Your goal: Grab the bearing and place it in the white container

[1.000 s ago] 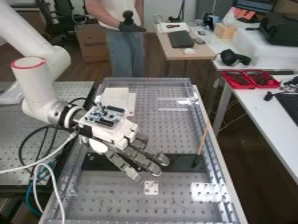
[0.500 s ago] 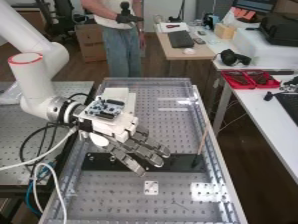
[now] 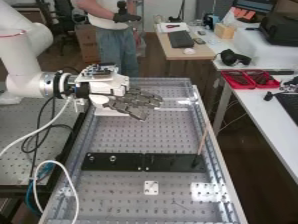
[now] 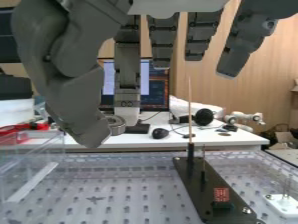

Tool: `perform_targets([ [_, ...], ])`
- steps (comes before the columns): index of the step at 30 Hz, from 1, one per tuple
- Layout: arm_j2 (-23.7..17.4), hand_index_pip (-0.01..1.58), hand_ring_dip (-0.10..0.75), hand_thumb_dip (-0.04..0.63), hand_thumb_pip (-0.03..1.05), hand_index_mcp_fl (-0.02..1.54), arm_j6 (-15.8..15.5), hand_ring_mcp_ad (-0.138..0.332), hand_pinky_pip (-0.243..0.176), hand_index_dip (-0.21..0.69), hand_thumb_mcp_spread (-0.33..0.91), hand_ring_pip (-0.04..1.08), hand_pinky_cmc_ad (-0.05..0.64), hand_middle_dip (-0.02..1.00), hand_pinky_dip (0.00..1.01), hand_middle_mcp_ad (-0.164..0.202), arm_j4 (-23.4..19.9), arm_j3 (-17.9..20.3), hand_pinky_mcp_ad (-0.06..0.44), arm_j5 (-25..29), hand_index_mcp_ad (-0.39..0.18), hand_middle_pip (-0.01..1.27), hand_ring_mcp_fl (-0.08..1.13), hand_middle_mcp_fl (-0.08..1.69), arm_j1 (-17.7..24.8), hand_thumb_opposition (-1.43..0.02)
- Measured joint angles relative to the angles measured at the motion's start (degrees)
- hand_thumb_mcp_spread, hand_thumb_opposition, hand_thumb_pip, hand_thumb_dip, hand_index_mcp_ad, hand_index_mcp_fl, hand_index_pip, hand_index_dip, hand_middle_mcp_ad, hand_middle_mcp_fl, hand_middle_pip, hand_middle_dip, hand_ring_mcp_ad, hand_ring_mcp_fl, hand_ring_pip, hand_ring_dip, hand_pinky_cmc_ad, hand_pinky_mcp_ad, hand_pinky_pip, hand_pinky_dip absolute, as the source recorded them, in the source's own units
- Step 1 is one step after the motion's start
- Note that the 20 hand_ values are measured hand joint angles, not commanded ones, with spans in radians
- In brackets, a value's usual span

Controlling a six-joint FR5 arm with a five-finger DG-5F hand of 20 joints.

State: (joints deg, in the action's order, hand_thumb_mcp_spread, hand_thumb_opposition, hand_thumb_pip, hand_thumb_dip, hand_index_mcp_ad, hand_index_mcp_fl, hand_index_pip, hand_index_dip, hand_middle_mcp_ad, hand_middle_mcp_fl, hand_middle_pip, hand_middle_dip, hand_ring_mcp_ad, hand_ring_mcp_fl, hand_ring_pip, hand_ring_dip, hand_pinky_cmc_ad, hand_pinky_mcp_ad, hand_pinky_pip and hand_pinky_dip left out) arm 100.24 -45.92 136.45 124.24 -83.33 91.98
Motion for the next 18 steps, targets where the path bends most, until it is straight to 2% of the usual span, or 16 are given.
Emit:
perform_targets([
  [1, -0.3, 1.54, 0.091, 0.298, 0.66, 0.21, -0.1, 0.138, -0.089, 0.031, 0.38, 0.08, 0.340, 0.17, 0.42, 0.073, 0.0, 0.3, 0.253, -0.7, -0.051, 0.13, 0.00, 0.02, 0.0, -0.87],
  [18, -3.2, 1.54, 0.091, 0.298, 0.66, 0.21, -2.0, 0.138, -0.093, 0.031, 0.38, 0.08, 0.335, 0.17, 0.42, 0.077, 0.2, 2.2, 0.264, -5.2, -0.051, 0.13, 0.00, 0.02, 0.1, -0.87],
])
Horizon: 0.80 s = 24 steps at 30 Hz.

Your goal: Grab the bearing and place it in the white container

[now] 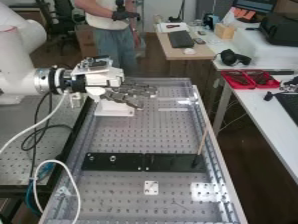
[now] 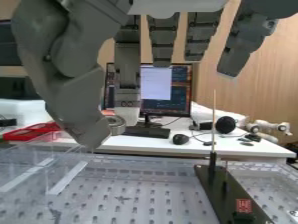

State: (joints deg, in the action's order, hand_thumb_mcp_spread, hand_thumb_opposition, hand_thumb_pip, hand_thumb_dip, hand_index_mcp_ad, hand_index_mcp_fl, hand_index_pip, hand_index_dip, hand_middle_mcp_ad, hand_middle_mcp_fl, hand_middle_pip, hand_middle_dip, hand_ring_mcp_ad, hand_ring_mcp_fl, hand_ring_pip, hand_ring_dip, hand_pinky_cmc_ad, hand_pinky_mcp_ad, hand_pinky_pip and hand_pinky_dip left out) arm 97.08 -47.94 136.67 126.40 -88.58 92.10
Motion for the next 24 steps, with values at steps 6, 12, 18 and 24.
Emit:
perform_targets([
  [6, -0.9, 1.54, 0.091, 0.298, 0.66, 0.21, -0.2, 0.138, -0.093, 0.035, 0.38, 0.08, 0.335, 0.17, 0.42, 0.075, 0.8, 0.2, 0.262, -2.5, -0.051, 0.13, 0.00, 0.02, 0.6, -0.87],
  [12, -1.4, 1.54, 0.091, 0.298, 0.66, 0.21, -0.5, 0.136, -0.093, 0.031, 0.38, 0.08, 0.333, 0.17, 0.40, 0.075, 1.7, 0.4, 0.262, -6.2, -0.051, 0.13, 0.00, 0.02, 1.1, -0.87],
  [18, -1.1, 1.54, 0.091, 0.298, 0.66, 0.21, -0.7, 0.134, -0.093, 0.031, 0.38, 0.08, 0.328, 0.17, 0.40, 0.075, 2.1, 0.8, 0.262, -11.2, -0.051, 0.13, 0.00, 0.02, 1.4, -0.87],
  [24, 0.1, 1.54, 0.091, 0.298, 0.66, 0.21, -0.6, 0.134, -0.093, 0.031, 0.38, 0.08, 0.328, 0.17, 0.40, 0.075, 1.9, 1.3, 0.262, -15.6, -0.051, 0.13, 0.00, 0.02, 2.0, -0.87],
])
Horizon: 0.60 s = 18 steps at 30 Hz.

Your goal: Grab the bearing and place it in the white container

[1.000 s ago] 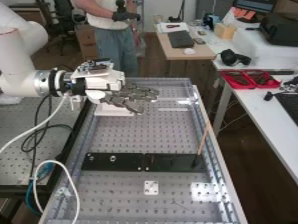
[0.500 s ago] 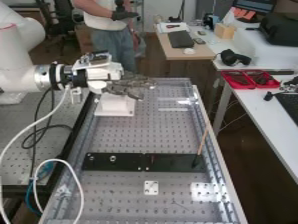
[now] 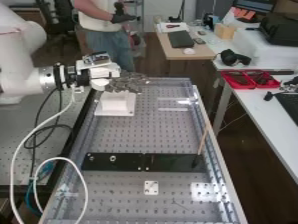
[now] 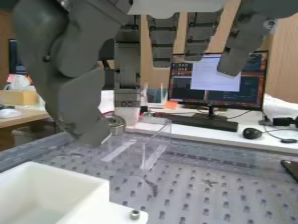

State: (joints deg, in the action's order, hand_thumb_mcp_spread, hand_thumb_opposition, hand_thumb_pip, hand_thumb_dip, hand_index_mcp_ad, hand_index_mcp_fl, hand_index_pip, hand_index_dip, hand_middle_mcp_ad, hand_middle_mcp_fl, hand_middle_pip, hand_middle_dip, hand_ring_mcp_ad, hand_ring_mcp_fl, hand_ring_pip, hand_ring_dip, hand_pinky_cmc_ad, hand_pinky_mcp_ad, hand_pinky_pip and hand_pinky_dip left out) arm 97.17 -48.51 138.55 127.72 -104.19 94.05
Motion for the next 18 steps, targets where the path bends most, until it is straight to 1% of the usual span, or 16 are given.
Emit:
perform_targets([
  [10, 2.5, 1.54, 0.091, 0.298, 0.66, 0.21, -0.1, 0.131, -0.093, 0.031, 0.38, 0.08, 0.328, 0.17, 0.40, 0.075, -0.6, 0.2, 0.262, -5.0, -0.051, 0.13, 0.00, 0.02, 1.1, -0.87],
  [17, 3.6, 1.54, 0.091, 0.298, 0.66, 0.21, 0.6, 0.131, -0.089, 0.035, 0.38, 0.08, 0.328, 0.17, 0.40, 0.075, -1.7, 0.5, 0.262, -5.6, -0.051, 0.13, 0.00, 0.02, 2.3, -0.87],
  [18, 3.9, 1.54, 0.091, 0.298, 0.66, 0.21, 0.9, 0.131, -0.093, 0.019, 0.38, 0.08, 0.328, 0.17, 0.40, 0.075, -1.9, 0.5, 0.262, -5.5, -0.051, 0.13, 0.00, 0.02, 2.6, -0.87],
])
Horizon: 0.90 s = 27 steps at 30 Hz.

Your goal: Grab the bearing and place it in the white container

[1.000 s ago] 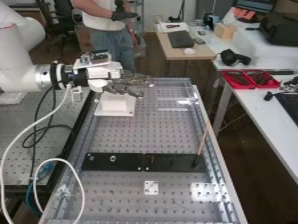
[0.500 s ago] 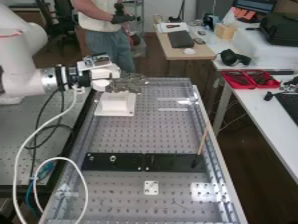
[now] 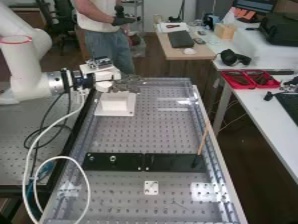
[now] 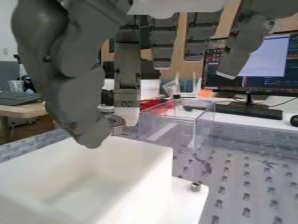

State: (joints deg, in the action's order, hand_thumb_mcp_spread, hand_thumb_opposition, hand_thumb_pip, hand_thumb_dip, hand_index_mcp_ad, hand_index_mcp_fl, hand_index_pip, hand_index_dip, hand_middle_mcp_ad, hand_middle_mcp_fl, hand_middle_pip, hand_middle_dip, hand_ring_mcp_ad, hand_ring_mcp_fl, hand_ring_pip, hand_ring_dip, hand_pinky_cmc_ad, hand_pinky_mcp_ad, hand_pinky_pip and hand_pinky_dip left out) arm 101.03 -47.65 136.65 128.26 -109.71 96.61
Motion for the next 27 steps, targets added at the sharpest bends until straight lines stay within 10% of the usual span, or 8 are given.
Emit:
perform_targets([
  [27, 1.6, 1.48, 0.091, 0.302, 0.73, 0.02, 0.1, 0.131, -0.089, 0.019, 0.36, 0.08, 0.328, 0.17, 0.45, 0.077, 2.4, -0.2, 0.265, 1.1, -0.073, 0.13, 0.00, -0.01, 1.9, -0.87],
])
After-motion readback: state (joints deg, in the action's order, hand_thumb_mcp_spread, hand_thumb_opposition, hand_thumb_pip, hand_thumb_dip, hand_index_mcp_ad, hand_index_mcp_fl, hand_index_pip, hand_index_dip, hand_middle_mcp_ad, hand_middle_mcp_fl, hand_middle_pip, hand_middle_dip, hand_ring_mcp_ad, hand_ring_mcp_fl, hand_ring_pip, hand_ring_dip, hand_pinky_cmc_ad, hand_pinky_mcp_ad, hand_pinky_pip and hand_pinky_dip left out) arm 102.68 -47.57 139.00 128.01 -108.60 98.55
